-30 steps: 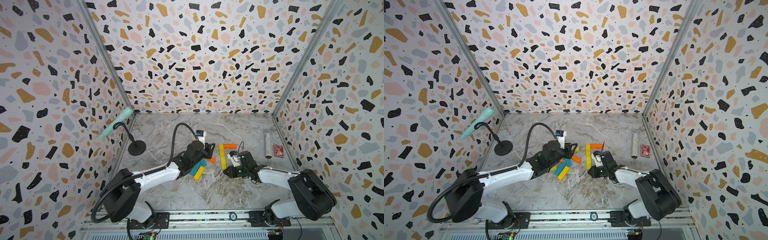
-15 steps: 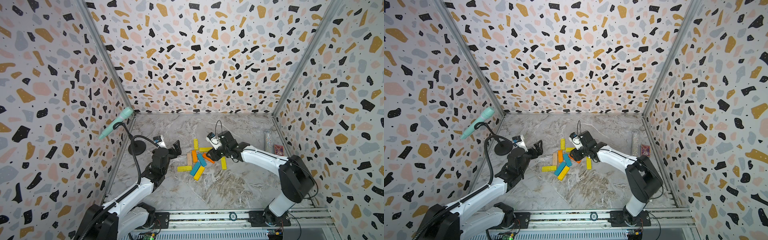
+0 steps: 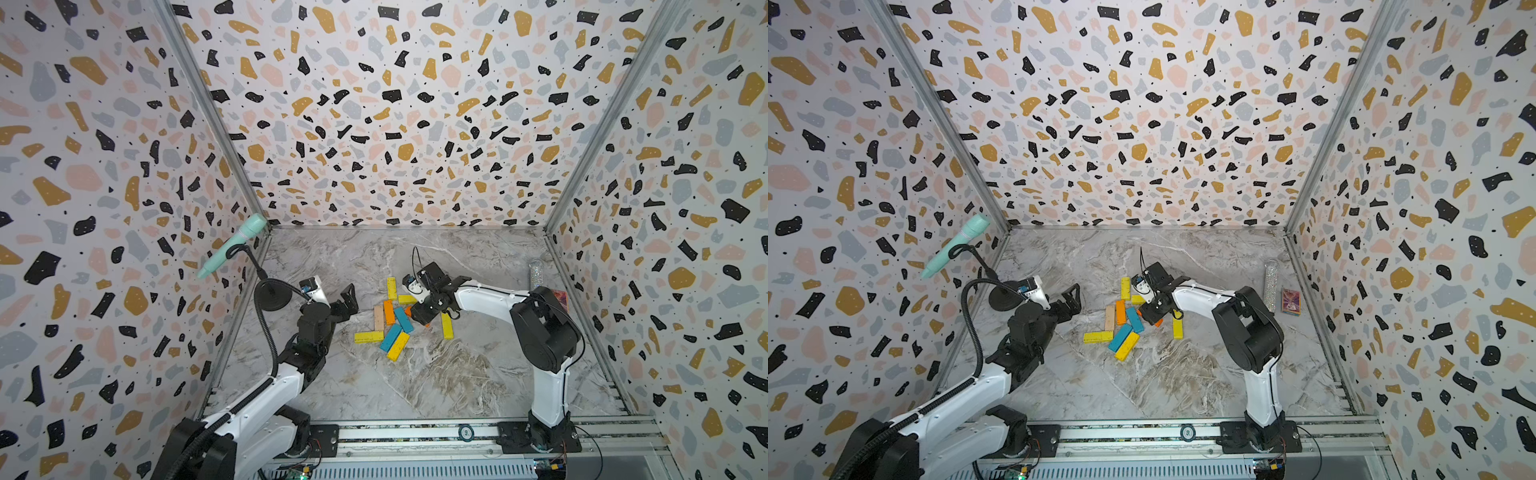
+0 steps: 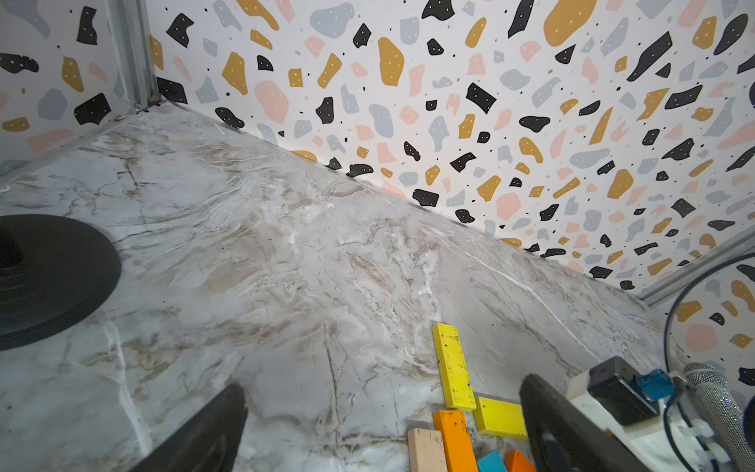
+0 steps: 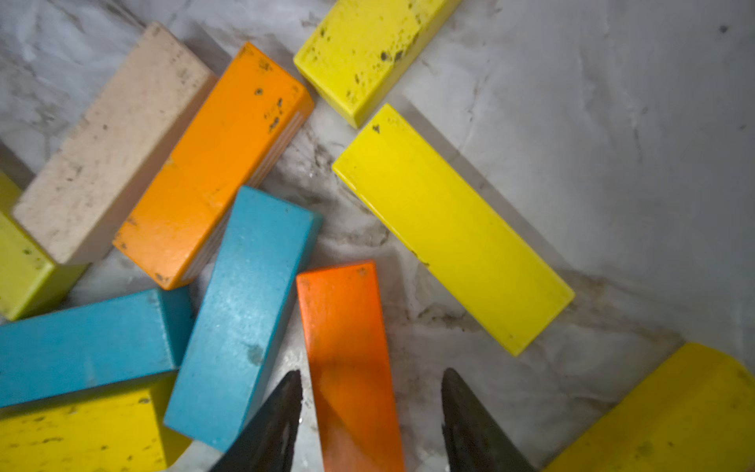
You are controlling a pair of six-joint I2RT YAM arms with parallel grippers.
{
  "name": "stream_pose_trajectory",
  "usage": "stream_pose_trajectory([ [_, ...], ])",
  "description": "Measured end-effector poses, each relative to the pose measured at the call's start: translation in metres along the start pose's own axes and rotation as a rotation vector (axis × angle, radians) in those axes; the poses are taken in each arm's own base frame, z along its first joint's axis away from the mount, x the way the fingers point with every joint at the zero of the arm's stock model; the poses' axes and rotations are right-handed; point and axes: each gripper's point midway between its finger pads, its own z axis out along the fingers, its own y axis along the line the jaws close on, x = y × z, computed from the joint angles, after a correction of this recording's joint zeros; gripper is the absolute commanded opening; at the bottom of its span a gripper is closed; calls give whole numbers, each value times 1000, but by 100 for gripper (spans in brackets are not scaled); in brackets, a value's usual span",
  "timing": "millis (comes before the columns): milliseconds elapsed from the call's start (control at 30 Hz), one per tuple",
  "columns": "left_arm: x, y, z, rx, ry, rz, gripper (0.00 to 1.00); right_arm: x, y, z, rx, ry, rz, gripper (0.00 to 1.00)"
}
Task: Assemble the number 6 with building blocks
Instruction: Pick up the building block from the center of the board.
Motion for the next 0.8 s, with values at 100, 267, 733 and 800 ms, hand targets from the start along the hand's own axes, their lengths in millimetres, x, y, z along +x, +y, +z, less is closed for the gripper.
stream_pose_trajectory([
  [100,-2,0,-1,1,-5,-1,100,4,-1,6,-3,22,-1,54],
  [267,-4,-1,-3,4,-12,-4,100,-5,-2,10,-5,15,-9,43],
  [733,4,-7,0,43,26,12,100,2,-21,-39,-17,-65,165,21],
  [800,8,-11,3,62,48,22,100,5,-36,-69,4,-132,243,21],
])
